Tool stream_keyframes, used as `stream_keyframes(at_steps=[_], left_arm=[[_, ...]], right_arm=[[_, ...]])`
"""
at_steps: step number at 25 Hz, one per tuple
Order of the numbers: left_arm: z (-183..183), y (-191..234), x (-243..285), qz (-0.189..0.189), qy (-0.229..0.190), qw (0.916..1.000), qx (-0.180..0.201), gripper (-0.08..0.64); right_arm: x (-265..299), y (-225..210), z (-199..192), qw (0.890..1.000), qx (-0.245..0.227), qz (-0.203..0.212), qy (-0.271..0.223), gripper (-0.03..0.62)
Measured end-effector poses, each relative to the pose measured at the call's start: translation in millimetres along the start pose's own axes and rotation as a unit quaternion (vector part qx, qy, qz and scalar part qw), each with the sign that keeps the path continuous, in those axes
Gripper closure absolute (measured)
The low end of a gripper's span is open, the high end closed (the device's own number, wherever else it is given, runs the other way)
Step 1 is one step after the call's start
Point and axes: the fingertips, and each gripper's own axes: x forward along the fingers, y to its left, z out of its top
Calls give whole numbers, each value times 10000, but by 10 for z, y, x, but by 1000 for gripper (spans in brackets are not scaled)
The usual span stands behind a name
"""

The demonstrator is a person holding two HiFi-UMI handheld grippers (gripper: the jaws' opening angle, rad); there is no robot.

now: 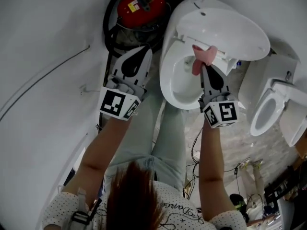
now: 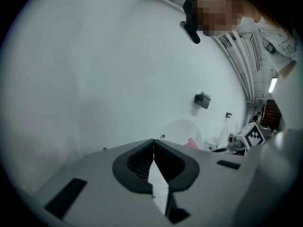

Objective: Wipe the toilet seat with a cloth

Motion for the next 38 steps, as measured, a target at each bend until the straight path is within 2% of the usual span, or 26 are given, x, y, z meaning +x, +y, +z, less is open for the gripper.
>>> stream_keyframes(at_steps=[10,18,23,27,28,33,38], left_arm=[[-936,268,310,24,47,9996,-267,557],[-1454,330,341,13,301,9990,-319,555],[-1634,311,344,-42,425,9984,-368,555],[-1675,326,392,-46,425,9984,-369,555],[-1680,325,398,-49,421,9984,-363,555],[-1699,301,407,-97,442,9984,-342,555],[-1705,284,394,-144,471,9984,-293,557]], right_arm=[[851,-238,-1269,9962,347,217,773,563],[1298,-410,-2028,9877,187,120,1546,558],[1401,-485,-2235,9837,13,-31,1795,538],[1485,-514,-2201,9842,-293,-99,1743,448],[1499,-515,-2172,9844,-428,-140,1703,442],[1611,-465,-2103,9803,-1048,-234,1657,459],[1781,-423,-2265,9688,-1541,-175,1935,507]])
